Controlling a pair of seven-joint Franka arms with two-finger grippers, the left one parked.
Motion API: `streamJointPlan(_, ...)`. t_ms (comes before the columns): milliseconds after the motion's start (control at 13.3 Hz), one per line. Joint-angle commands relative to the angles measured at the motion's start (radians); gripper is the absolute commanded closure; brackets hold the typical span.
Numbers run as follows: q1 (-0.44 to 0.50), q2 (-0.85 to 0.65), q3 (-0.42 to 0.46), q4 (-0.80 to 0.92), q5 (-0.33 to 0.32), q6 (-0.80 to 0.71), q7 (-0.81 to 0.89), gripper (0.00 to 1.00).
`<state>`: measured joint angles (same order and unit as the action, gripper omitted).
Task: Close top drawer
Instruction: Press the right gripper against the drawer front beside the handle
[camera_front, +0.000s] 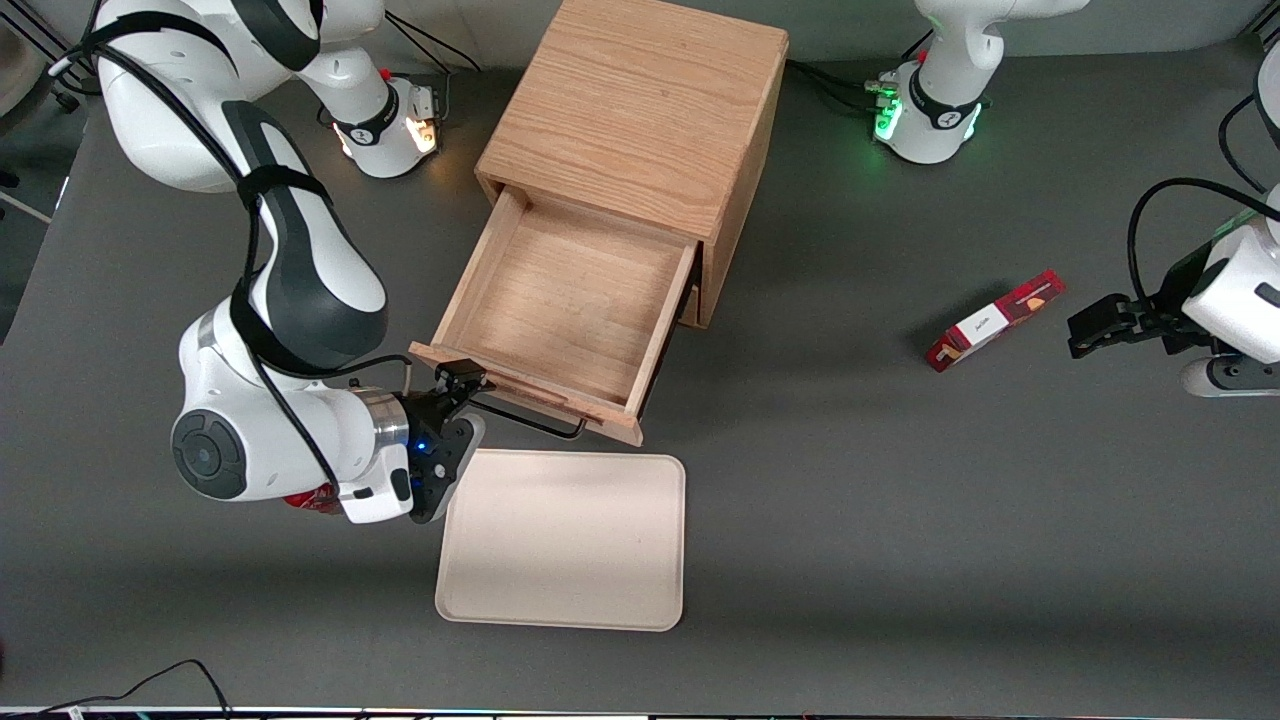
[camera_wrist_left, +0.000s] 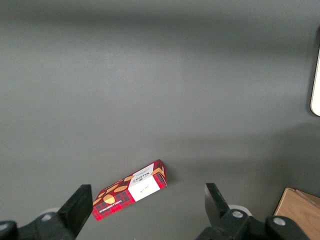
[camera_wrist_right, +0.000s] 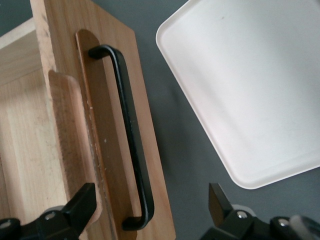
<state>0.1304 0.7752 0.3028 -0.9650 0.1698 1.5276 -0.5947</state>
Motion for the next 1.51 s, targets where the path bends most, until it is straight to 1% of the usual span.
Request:
streamJointPlan(0,0.034,0.026,-0.034,0.048,0.02,0.029,0.009,0.0)
streamJointPlan(226,0.044,0.044,-0.036,0.046,0.011,0.066,0.019,0.0)
streamJointPlan(377,0.058,0.049,-0.034,0.046,-0.021,0.071,0.021,0.0)
streamJointPlan(678,0.068,0.062,-0.036,0.039,-0.024,0.086,0.026,0.0)
streamJointPlan(829,0.069,0.061,-0.028,0.034,-0.07,0.086,0.027,0.0)
streamJointPlan(1055,0.08,0.059,-0.025,0.008,-0.096,0.086,0.035,0.0)
streamJointPlan(1432,0.083,0.042,-0.013,-0.02,-0.104,0.086,0.062,0.0)
